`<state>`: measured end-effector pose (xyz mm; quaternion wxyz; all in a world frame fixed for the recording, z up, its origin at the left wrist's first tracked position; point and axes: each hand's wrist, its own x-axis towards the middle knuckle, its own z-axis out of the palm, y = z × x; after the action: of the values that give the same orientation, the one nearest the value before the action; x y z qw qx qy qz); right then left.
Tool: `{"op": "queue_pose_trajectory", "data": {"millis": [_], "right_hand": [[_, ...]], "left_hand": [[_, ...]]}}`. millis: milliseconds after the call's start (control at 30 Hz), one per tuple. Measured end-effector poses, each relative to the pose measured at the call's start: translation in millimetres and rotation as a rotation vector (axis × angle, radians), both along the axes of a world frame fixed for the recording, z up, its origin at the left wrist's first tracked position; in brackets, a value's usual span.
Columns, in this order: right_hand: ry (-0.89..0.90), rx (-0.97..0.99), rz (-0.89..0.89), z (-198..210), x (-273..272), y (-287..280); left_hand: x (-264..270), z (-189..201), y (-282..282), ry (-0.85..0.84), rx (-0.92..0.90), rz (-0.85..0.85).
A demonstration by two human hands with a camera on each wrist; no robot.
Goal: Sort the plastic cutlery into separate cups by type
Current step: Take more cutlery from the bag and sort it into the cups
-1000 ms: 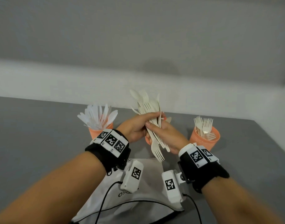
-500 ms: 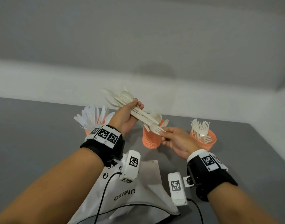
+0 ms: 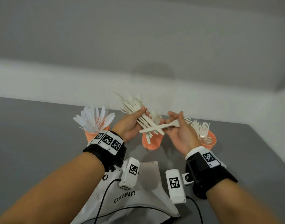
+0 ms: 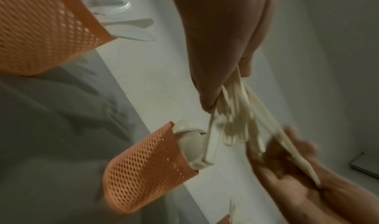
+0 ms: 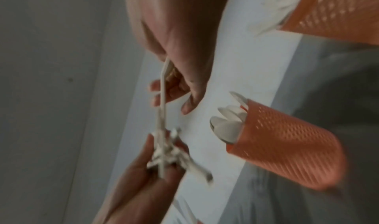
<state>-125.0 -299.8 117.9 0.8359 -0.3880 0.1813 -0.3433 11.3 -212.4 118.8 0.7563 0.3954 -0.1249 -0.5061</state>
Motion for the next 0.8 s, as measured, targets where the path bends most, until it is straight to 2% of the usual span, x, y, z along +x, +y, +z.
{"op": "queue_pose_trajectory", "data": {"millis": [100, 233, 300, 400, 533, 667, 800], "right_hand": [[0.088, -0.171, -0.086, 16.2, -8.8, -8.8], [0.509, -0.838, -0.038, 20.5, -2.3, 3.0], [0.655, -1.039, 0.011, 11.7, 6.5, 9.8], [0.728, -1.125, -0.023, 2.7, 12.2, 14.8], [0.766, -1.205, -0.018, 2.9, 12.6, 17.8], [0.791, -1.199, 0.027, 4.7, 10.9, 17.2], [0.751, -1.155, -0.004, 7.4, 7.0, 16.3]], "left_hand": [[6.1, 2.2, 3.0, -0.047, 0.023, 0.035], [-1.9, -1.2, 2.2, -0.113, 0.033, -0.071], [-6.9, -2.9, 0.4, -0.113, -0.017, -0.168], [-10.7, -1.6, 1.4, -0.111, -0.068, -0.23], [-12.8, -2.7, 5.2, -0.089, -0.06, -0.205], [-16.4, -4.0, 6.6, -0.101, -0.058, -0.227], [-16.2, -5.8, 5.0, -0.093, -0.019, -0.201]]}}
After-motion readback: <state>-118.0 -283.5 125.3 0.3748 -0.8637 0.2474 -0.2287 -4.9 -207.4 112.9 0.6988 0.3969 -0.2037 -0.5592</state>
